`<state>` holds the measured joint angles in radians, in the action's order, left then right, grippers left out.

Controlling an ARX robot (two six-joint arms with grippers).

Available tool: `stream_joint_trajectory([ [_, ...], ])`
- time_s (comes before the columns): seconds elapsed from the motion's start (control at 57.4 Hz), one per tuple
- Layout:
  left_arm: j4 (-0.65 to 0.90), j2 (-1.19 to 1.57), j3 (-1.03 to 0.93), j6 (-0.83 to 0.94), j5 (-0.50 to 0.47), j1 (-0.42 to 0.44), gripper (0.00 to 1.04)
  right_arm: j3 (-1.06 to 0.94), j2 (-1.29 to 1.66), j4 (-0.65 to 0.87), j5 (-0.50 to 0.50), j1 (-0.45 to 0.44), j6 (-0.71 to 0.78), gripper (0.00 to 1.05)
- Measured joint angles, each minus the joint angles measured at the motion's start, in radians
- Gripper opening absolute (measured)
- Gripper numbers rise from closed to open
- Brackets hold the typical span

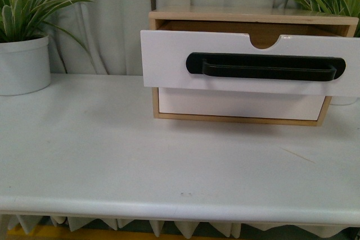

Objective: Close drawer sideways

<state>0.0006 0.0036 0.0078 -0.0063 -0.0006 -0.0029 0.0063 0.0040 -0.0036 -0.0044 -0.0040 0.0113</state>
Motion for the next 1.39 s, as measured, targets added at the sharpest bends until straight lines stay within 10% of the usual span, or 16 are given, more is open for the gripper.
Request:
stream_joint_trajectory([
  [0.975, 0.0, 0.001, 0.0, 0.0, 0.0, 0.0, 0.99, 0.0, 0.0, 0.0, 0.0, 0.0, 0.0, 0.96],
  [1.167, -0.416, 0.373, 0.171, -0.481, -0.721, -0.201, 0.99, 0.141, 0.267, -0.306, -0.424, -0.131, 0.008, 0.96],
  [1.393, -0.161, 0.732, 0.323, -0.963, -0.658, -0.325, 0.99, 0.246, 0.589, -0.086, -0.291, -0.039, 0.305, 0.96],
])
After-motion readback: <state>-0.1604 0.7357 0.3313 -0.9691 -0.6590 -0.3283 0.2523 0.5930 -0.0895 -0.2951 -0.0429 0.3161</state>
